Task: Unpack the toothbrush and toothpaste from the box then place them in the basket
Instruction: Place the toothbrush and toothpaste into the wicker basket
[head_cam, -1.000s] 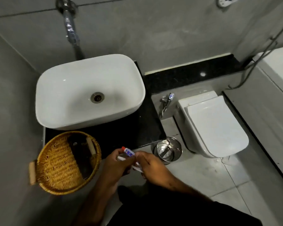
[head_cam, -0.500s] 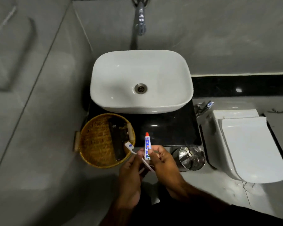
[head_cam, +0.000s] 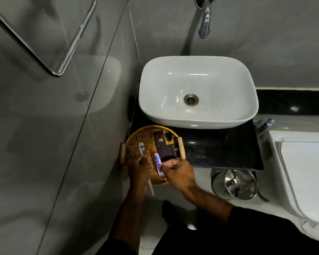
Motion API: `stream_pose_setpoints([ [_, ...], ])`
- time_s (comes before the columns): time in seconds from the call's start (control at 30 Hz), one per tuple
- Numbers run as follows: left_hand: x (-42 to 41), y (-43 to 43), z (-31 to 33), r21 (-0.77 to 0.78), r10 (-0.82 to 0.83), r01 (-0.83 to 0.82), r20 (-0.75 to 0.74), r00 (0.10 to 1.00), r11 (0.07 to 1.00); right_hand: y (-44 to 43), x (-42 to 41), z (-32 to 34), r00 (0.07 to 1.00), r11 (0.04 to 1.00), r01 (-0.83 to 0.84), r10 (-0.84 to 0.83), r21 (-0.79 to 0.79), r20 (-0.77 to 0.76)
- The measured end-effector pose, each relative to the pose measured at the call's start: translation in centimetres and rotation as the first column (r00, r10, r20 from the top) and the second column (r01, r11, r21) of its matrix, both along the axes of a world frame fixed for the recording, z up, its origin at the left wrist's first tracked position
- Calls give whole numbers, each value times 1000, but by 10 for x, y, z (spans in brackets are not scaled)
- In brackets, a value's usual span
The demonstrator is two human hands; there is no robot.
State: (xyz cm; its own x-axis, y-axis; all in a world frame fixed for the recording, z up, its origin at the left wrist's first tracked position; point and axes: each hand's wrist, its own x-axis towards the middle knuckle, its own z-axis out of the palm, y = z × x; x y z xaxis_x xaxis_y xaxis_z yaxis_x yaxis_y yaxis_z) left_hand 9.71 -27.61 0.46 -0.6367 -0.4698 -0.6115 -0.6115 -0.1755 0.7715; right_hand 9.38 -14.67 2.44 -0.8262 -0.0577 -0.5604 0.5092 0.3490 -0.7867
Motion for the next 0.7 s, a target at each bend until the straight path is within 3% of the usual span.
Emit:
stream_pose_setpoints([
  [0.13, -25, -19, -20, -82, -26, 32, 74, 997, 996, -36, -30, -15, 990, 974, -37, 66, 222, -127],
  [0.33, -38, -21, -35, -298, -51, 66, 58, 997, 952, -52, -42, -38, 922, 810, -186, 339, 556, -185],
  [0.5, -43, -20, -36, -291, -8, 12, 12, 1000, 957, -60, -37, -48, 847, 733, -208, 466, 648, -256],
  [0.7, -49, -25, -35, -345, 13, 4, 46, 999, 938, -72, -37, -48, 829, 702, -314, 531, 639, -176],
])
